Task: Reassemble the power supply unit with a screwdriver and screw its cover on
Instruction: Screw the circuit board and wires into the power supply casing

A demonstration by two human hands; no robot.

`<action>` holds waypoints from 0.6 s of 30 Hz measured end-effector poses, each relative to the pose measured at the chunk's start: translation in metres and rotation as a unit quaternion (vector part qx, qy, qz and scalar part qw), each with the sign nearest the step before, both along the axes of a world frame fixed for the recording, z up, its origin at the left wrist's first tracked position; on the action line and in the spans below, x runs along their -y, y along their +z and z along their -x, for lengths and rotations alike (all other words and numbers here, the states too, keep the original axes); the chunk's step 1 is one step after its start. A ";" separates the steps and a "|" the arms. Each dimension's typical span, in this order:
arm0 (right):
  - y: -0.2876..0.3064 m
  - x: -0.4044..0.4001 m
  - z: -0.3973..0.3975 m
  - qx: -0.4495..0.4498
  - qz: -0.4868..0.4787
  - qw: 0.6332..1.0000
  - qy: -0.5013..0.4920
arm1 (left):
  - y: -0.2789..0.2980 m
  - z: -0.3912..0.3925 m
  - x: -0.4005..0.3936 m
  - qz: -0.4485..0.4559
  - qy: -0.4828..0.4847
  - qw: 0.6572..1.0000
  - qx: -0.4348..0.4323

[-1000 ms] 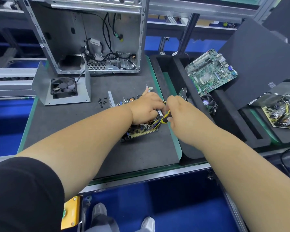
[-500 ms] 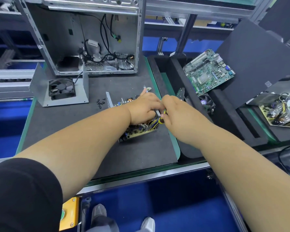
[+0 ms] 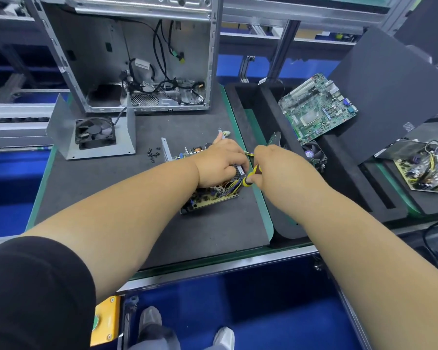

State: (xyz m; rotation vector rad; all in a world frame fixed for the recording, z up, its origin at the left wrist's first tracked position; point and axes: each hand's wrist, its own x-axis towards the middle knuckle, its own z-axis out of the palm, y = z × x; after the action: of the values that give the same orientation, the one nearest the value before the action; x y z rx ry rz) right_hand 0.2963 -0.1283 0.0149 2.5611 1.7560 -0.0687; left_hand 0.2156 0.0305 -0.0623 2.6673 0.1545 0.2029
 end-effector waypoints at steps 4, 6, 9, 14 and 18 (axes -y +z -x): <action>-0.006 0.000 0.010 0.146 0.000 0.987 -0.069 | 0.000 -0.001 0.000 -0.013 0.011 1.000 -0.011; -0.008 0.003 0.010 0.080 -0.035 0.995 -0.055 | 0.000 -0.001 0.000 -0.013 0.013 1.000 -0.005; -0.003 0.006 0.004 -0.102 -0.034 0.994 0.009 | -0.002 0.000 0.000 0.004 0.005 1.000 0.015; -0.003 0.002 0.003 -0.019 -0.048 0.999 0.003 | -0.004 -0.001 -0.001 -0.007 0.003 1.000 0.011; -0.011 -0.003 0.012 0.088 -0.048 0.993 -0.067 | -0.003 -0.004 -0.001 -0.037 0.019 0.999 -0.025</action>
State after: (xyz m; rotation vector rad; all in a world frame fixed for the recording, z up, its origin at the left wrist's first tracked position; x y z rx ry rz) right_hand 0.2845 -0.1255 0.0042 2.6538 1.5616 0.2355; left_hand 0.2191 0.0314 -0.0649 2.7461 0.2177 0.1575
